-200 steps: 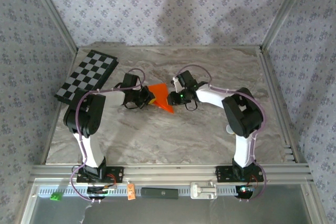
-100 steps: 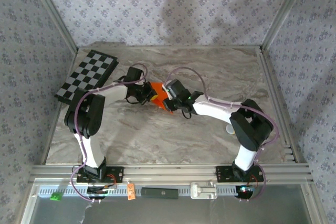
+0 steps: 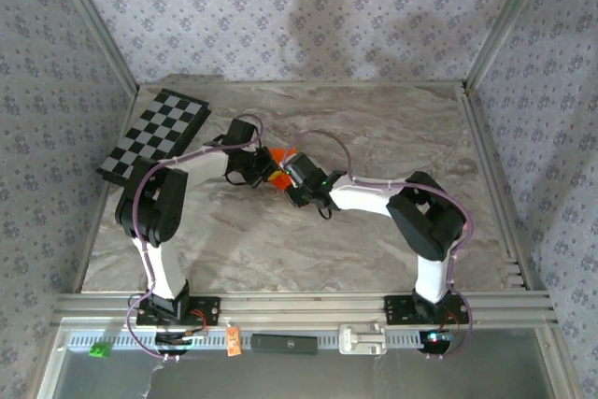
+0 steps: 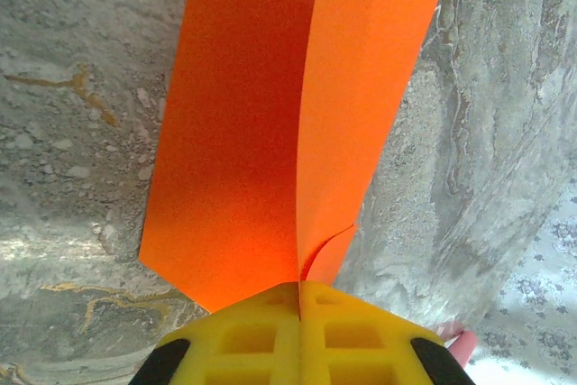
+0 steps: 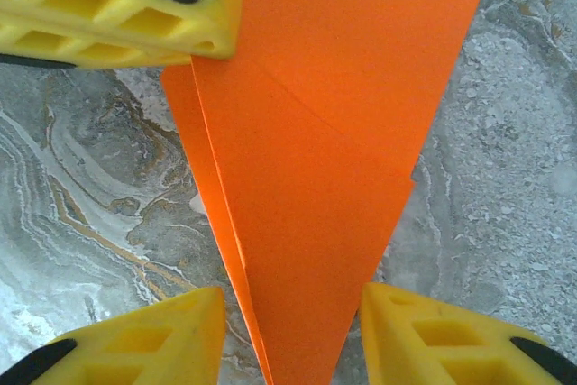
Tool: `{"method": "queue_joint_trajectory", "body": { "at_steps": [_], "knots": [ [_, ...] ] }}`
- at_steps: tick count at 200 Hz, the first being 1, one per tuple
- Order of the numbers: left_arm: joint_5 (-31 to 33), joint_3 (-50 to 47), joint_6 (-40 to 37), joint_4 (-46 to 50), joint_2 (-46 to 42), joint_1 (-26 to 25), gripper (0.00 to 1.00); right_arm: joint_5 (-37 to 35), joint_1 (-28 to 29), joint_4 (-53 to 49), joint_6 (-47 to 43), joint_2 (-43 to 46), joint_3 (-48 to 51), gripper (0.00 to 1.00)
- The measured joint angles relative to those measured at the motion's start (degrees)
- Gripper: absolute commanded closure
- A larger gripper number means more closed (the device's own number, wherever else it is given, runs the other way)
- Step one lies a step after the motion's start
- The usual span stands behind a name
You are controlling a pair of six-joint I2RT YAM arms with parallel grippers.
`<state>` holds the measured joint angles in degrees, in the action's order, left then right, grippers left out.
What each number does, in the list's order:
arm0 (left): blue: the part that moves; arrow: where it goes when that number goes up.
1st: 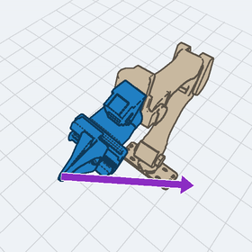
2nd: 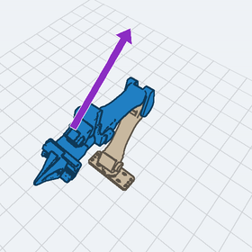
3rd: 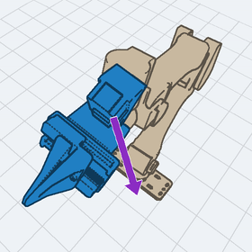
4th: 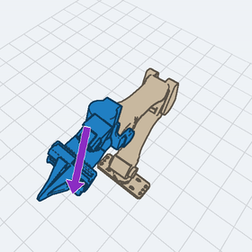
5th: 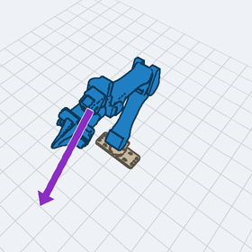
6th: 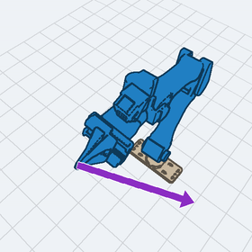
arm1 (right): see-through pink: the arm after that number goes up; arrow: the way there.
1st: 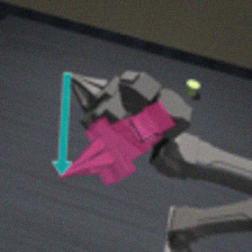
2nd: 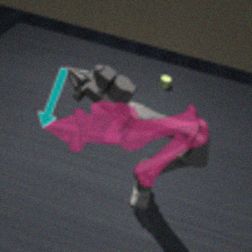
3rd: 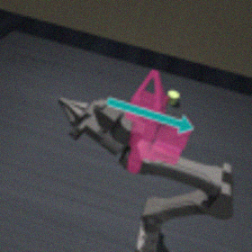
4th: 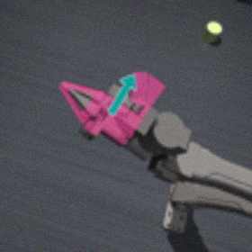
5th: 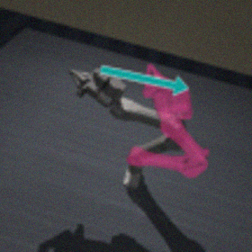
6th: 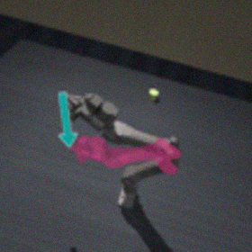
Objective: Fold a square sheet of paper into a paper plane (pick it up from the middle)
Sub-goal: Fourth fold the wing at the center of the table.
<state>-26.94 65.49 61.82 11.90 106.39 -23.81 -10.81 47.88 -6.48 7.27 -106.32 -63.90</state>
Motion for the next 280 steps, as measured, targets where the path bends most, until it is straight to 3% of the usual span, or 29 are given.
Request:
{"method": "queue_joint_trajectory", "body": {
  "at_steps": [142,184,209,243,280],
  "knots": [
    [0.0,0.09,1.51,0.2,-0.66,0.0,0.93,0.85,-1.03,0.74,-0.02,-1.09,0.0,0.76],
    [-0.02,0.09,1.7,0.72,-1.38,0.26,0.83,1.86,-1.4,0.76,-1.66,-1.16,-0.04,0.83],
    [0.2,-0.59,1.49,0.92,-4.17,2.51,0.74,4.35,-1.97,0.87,-2.67,-1.16,-0.04,0.84],
    [1.18,-5.31,1.29,-0.57,-11.45,8.02,0.72,9.44,-3.45,1.62,-3.82,-1.16,0.0,0.89],
    [0.11,-11.21,2.12,-5.73,-13.11,7.21,0.72,15.47,-5.09,3.54,-3.82,-1.16,0.83,0.89]
  ]
}}
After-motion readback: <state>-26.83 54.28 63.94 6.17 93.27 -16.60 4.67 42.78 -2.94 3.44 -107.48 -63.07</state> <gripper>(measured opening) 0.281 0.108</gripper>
